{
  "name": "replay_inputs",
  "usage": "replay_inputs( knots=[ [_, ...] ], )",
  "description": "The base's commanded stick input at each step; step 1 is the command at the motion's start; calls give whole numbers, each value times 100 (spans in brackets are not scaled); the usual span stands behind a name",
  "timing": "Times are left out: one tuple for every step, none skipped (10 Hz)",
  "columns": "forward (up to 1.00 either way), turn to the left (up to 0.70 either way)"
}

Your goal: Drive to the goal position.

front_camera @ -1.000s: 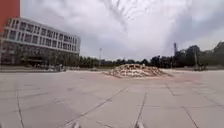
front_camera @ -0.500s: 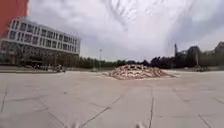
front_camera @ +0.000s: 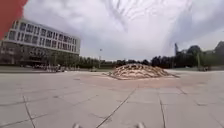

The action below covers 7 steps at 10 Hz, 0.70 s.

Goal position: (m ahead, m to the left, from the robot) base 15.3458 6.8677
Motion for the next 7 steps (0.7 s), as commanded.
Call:
replay_inputs(
  knots=[
    [70, 0],
    [70, 0],
    [70, 0],
    [70, 0],
    [70, 0],
    [70, 0],
    [70, 0]
  ],
)
